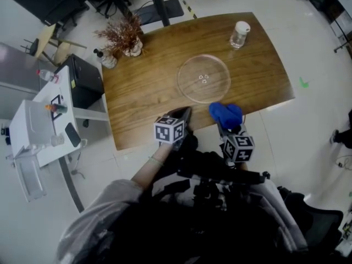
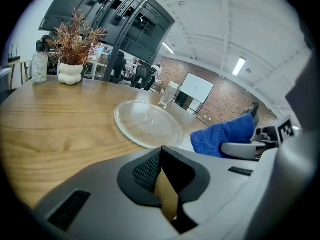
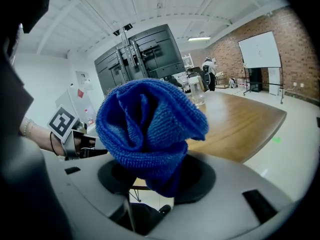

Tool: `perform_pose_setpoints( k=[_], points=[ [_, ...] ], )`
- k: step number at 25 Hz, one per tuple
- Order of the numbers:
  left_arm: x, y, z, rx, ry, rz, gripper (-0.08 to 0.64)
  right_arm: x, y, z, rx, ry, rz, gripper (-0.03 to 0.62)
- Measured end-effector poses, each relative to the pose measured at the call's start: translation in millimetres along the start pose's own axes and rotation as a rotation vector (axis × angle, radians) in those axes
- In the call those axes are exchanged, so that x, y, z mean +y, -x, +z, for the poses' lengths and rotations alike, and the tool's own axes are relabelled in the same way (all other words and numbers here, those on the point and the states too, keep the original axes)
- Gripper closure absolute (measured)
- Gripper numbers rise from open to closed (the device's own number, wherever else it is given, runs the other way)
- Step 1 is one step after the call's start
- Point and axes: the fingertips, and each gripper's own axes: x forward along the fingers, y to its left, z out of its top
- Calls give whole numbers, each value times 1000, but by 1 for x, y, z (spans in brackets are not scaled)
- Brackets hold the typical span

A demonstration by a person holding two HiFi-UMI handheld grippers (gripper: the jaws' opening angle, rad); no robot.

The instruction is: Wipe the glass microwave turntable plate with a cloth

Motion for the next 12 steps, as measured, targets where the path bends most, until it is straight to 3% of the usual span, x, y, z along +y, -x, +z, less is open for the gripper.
perform_pose_setpoints(
  k=[12],
  points=[
    [-40,86,-52,-112,12,101,561,23,49,-37,-23,27,120,403]
  ],
)
